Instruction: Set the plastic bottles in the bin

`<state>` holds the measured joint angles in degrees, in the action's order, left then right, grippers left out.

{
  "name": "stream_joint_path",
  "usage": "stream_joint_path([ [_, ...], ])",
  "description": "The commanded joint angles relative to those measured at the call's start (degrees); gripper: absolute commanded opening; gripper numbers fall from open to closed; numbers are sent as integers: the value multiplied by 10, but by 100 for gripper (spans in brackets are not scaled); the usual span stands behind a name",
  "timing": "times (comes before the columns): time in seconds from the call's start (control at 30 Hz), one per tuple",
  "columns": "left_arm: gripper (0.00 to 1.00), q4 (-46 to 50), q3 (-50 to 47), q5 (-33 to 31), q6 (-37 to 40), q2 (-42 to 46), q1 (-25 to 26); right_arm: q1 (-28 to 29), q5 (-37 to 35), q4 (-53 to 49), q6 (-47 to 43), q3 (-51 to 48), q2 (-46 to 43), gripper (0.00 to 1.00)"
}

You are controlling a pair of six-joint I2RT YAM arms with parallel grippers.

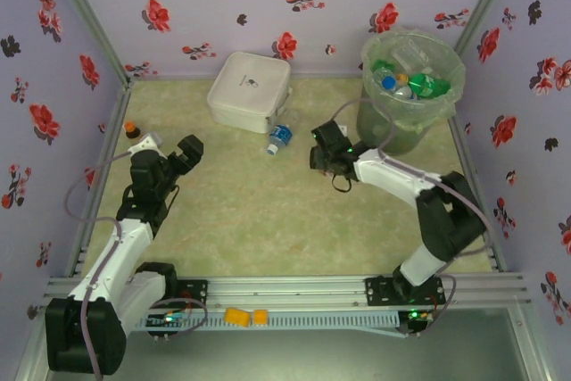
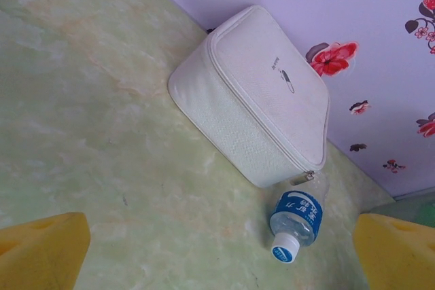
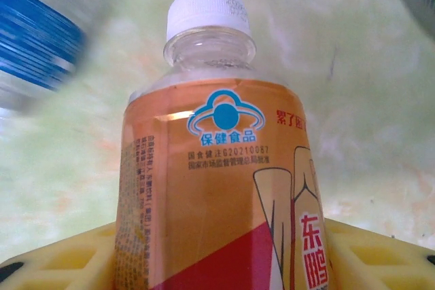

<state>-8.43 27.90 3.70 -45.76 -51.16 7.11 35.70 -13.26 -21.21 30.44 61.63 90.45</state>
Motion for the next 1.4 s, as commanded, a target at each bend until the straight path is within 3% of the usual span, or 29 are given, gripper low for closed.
stream_joint_path([
  [0.0, 100, -17, -11, 10, -9, 7, -3, 3, 32, -15, -57, 55, -67, 49],
  [0.17, 100, -29, -13, 10, -18, 1, -2, -8, 85, -64, -121, 167, -103, 49],
  [0.43, 100, -26, -2, 27, -7, -2, 5, -71, 71, -129, -185, 326, -136, 48],
  [0.73, 100, -20, 8, 30, 12, -8, 13, -215, -12, -145, -268, 343, -154, 49],
  [0.9, 100, -25, 12, 30, 11, -15, 14, -259, -75, -152, -295, 340, -126, 49],
  [1.13, 100, -26, 17, 32, 16, -22, 15, -336, -40, -167, -261, 366, -49, 49],
  [1.37, 100, -22, 19, 31, 24, -23, 15, -362, -15, -186, -242, 374, -3, 52],
])
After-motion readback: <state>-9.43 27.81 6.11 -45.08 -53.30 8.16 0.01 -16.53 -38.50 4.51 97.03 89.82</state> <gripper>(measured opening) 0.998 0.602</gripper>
